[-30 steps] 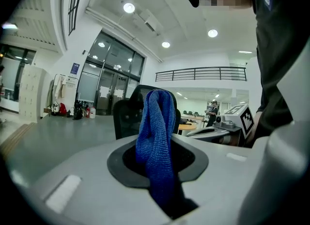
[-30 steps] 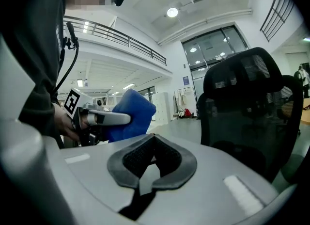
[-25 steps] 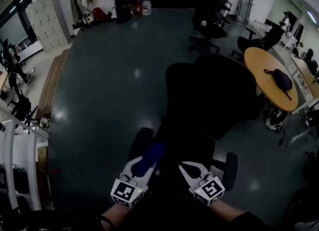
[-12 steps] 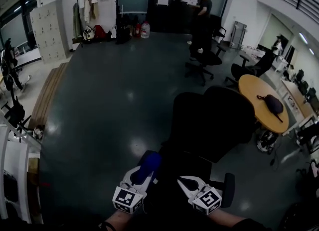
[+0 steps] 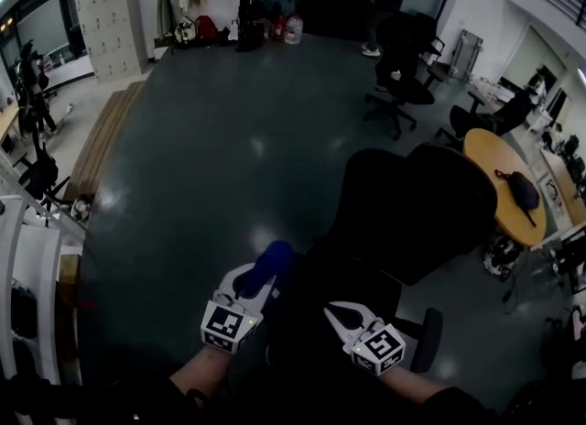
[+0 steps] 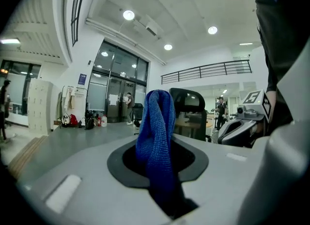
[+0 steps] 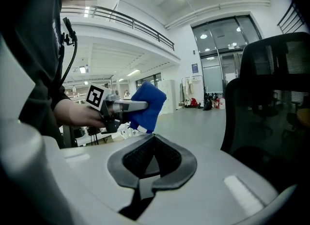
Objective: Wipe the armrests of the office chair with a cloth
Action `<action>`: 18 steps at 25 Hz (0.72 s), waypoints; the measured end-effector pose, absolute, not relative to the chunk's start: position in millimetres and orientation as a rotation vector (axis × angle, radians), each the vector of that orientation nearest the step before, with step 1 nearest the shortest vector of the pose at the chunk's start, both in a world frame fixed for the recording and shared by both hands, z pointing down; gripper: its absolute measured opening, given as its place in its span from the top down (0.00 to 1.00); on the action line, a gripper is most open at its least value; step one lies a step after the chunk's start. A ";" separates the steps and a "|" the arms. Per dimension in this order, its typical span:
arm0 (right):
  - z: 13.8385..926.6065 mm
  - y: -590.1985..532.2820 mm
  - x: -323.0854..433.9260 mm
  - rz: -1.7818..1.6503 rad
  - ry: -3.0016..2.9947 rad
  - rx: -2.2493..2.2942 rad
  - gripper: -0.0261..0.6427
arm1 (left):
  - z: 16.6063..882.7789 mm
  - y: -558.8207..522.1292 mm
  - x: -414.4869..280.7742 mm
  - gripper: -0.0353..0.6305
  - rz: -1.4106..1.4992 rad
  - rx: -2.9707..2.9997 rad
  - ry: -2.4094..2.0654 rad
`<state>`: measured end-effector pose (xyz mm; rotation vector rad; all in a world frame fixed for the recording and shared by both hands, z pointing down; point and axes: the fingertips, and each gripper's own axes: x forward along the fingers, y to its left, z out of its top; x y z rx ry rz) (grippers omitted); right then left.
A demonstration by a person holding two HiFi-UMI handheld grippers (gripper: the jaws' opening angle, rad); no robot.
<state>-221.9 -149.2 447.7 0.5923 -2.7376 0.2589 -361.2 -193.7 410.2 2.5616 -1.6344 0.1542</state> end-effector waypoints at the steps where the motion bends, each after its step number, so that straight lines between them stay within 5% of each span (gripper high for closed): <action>1: 448.9 -149.6 -224.1 0.262 -2.736 0.581 0.95 | 410.8 -201.2 -365.6 0.79 0.179 2.572 -1.638; 18: 542.1 -113.8 -257.8 0.373 -2.575 0.356 0.95 | 535.7 -287.7 -349.0 0.79 0.799 2.671 -1.361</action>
